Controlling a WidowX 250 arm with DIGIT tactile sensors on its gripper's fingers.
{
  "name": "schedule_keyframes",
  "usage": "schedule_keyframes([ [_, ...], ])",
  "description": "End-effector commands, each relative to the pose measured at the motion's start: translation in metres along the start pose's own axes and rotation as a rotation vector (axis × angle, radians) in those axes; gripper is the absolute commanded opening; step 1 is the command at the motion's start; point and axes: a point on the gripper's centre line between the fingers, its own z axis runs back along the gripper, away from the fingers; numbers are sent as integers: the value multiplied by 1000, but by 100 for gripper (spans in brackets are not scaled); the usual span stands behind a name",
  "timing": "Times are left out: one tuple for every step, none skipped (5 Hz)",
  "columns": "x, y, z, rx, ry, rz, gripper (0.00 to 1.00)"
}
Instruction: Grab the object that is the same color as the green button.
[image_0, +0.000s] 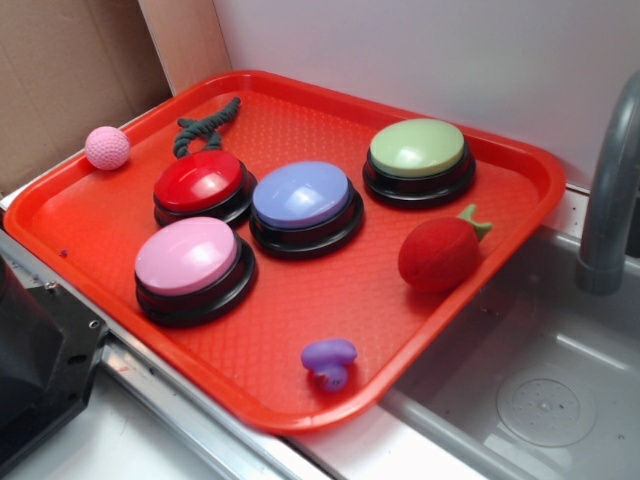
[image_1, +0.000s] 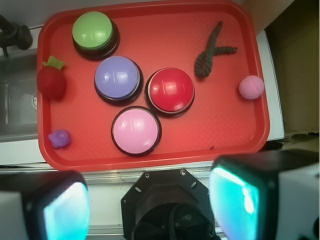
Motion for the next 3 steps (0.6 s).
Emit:
schedule_keyframes([
  [0, 0, 0, 0, 0, 0, 100],
  [46, 47, -49, 55, 75, 196, 100],
  [87, 63, -77, 26, 76, 301, 100],
])
